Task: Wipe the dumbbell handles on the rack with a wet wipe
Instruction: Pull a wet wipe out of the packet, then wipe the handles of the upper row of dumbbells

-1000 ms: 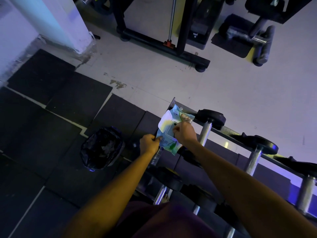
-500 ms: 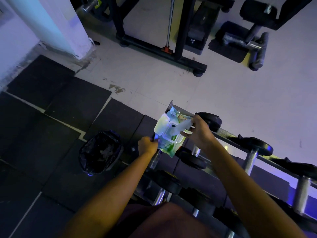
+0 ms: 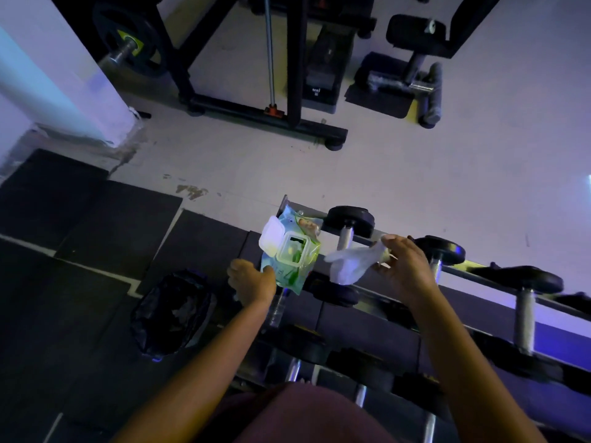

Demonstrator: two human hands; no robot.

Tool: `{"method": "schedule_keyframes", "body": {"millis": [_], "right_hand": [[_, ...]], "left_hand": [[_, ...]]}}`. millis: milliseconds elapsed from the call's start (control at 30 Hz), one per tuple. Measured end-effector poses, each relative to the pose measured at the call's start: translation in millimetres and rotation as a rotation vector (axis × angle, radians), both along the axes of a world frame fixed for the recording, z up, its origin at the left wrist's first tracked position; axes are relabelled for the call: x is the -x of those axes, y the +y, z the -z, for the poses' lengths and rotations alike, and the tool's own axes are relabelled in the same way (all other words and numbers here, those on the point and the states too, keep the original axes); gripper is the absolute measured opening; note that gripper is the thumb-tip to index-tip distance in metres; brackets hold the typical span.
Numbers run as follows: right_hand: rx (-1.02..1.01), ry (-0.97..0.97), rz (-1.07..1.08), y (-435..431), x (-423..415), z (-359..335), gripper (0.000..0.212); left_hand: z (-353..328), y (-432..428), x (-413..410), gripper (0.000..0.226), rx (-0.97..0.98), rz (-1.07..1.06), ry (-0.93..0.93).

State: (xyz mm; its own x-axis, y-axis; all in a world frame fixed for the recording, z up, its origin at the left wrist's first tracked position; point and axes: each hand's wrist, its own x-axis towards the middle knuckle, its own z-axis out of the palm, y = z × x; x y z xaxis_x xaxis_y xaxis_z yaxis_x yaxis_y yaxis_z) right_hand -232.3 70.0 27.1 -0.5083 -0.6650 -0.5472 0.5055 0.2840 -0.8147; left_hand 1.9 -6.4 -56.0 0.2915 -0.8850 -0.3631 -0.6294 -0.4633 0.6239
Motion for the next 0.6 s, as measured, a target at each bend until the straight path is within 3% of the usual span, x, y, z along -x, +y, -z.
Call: {"method": "schedule_keyframes", "body": {"millis": [67,167,267,333,500,600], "right_hand": [[-0.031,0.052,-0.016,2,-4,14,0.017],[-0.151,0.239,-0.090,2,-16,42,0.011],[-0.363,0.493,-0.231,4,-32,67,0.016],[-0.398,0.590,-0.317,9,-44,70,0.015],[-0.424,0.769,-0.345,-1,-50,70,0.003],[-0.443,0.832,-0.321,-22,-39,72,0.006]], "left_hand": [[-15,11,9,0.017,0.111,0.084,0.151],[-31,23,24,0.010,0.020,0.421,0.307],[-37,26,36,0.039,-0.134,0.859,0.307],[-32,27,41,0.049,-0.156,1.059,0.233],[-20,25,45,0.041,-0.062,1.121,0.087],[-18,22,46,0.034,-0.066,1.144,0.032]]}}
